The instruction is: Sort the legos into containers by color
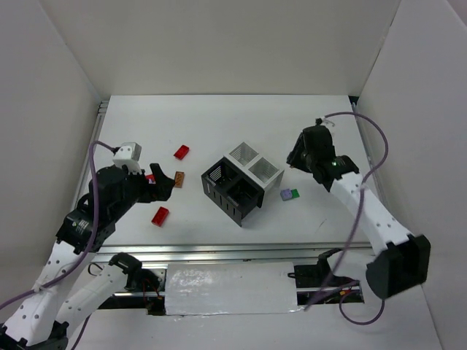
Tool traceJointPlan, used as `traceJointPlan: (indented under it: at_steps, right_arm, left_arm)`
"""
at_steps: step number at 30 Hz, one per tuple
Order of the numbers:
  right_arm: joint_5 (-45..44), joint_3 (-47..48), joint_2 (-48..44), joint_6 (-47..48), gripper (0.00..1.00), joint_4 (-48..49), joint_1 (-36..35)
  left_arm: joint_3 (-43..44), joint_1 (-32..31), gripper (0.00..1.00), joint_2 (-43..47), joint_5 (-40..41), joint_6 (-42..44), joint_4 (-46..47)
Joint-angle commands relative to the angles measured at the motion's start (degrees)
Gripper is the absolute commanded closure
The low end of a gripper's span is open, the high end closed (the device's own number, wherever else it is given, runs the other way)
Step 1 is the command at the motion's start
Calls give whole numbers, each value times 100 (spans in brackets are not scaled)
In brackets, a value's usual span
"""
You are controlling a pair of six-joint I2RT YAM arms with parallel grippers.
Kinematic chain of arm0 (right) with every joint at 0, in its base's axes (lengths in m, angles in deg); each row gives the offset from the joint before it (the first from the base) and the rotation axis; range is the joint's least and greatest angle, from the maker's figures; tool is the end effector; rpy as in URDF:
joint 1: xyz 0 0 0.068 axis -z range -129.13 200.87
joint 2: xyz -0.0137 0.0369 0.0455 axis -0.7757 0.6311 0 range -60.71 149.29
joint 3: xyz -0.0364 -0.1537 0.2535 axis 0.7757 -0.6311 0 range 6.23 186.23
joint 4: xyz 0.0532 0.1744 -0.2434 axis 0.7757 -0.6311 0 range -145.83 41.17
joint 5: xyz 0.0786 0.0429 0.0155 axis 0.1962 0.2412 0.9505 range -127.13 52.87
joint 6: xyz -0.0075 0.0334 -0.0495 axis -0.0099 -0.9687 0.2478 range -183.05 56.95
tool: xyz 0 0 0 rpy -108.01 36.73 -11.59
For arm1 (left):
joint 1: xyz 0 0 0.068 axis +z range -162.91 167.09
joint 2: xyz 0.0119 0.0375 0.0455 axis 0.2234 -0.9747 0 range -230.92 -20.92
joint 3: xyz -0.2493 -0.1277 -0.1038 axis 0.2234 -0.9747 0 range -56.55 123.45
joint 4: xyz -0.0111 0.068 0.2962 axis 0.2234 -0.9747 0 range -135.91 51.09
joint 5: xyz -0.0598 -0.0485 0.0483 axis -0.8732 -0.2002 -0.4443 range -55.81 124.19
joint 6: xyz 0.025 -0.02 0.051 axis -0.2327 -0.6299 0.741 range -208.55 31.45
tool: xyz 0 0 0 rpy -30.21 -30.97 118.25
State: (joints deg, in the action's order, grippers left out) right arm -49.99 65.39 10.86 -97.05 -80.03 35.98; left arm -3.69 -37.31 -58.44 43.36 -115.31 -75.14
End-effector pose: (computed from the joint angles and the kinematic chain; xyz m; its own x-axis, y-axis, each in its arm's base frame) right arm 0.3015 0.0699 0.3046 -0.6057 0.4031 -0.6861 0.2941 0.9146 0.2776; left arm 0.1518 -0.0612 0.3830 -0.4125 -0.3011 -0.8598 0.0969 0.9240 -0.3700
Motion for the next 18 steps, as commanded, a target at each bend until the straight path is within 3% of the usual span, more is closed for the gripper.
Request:
traceJointPlan:
  at_steps: [1,2,6,9,13,18]
  right_arm:
    - [335,70,-906,392,100,-28,-907]
    - [581,-113,-1317,524,100,235,-1371]
    - [1925,-965,-2497,1454,100,1211,-2376]
    - [2217,-1406,-3061,1895,100,1617,-3007]
    - [1834,-1302,-2922,2099,100,1617,-3695]
    - [953,-1003,-2429,2169,100,1713,-4599]
  left_arm:
    - [154,-3,1,-45,-1529,-486,887]
    - [154,-12,0,-63,-2002,-914,1264]
    - [189,-29,0,-63,-2533,-2041,1951]
    - [58,-91,0,-133,-2972,-2736,2495]
    - [-118,-468,0,-475,-3088,-3098,2726]
    - [-329,-1258,2,-695,-2439,-3063,2770]
